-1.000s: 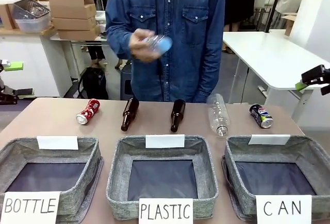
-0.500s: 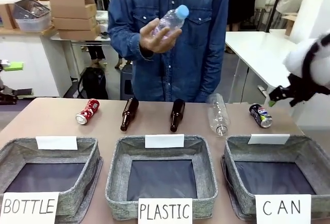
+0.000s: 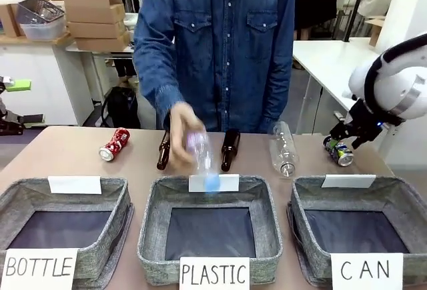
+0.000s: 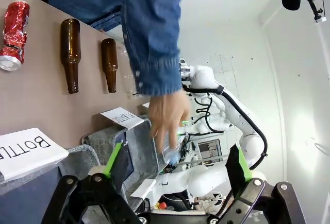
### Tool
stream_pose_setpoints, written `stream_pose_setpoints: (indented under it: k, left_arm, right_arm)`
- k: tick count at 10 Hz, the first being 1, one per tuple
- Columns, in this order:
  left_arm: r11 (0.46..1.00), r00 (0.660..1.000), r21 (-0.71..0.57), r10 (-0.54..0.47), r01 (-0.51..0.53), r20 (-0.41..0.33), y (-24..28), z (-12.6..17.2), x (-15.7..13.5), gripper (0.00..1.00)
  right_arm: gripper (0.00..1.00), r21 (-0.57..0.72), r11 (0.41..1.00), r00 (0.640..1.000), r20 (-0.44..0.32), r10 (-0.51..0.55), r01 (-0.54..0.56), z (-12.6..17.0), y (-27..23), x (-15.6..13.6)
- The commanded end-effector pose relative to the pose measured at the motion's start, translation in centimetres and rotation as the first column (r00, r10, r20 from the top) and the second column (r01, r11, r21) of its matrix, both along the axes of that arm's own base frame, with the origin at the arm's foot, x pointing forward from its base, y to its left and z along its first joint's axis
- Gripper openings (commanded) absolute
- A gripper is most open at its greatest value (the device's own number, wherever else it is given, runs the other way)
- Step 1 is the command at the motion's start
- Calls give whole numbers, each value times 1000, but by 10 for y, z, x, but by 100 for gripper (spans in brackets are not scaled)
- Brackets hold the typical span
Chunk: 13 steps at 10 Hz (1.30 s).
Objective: Sort the can waste into the basket.
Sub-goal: Pick up the can waste from the table and place it in the right Fabric basket.
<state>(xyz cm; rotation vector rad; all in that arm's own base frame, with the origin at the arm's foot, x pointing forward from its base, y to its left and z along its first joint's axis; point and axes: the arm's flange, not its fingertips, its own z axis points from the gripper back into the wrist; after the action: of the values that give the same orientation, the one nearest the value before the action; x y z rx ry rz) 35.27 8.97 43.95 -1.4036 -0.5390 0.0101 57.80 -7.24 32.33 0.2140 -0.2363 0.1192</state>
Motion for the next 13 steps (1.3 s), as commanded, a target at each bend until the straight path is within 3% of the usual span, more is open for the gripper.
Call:
stream_pose_setpoints:
  k: [1,6,7,8,9,10,11,13]
  left_arm:
    - [1000,1000,0,-11,11,25,0,1,-1,100]
    - [1000,1000,0,-11,11,25,0,1,-1,100]
    - [1000,1000,0,-11,11,25,0,1,-1,100]
    - [1000,1000,0,-11,11,25,0,1,-1,100]
    - [1000,1000,0,-11,11,25,0,1,-1,100]
    - [1000,1000,0,-11,11,25,0,1,-1,100]
    - [1000,1000,0,-11,11,25,0,1,-1,100]
    - [1000,1000,0,-11,11,25,0,1,-1,100]
  right_arm:
    - [100,11,998,998,-14,54,-54,-4,1,13]
    - [100,-28,996,996,-53,78,-80,-10,14,16]
    - [40,-36,996,996,-55,75,-78,-11,15,16]
    - [40,-34,997,996,-54,74,-76,-10,15,17]
    - [0,-40,996,996,-53,76,-79,-10,15,17]
    - [35,-60,995,996,-55,70,-74,-12,15,17]
    - [0,-58,995,996,-53,73,-76,-12,16,16]
    - [0,-55,995,995,-60,77,-81,-13,17,17]
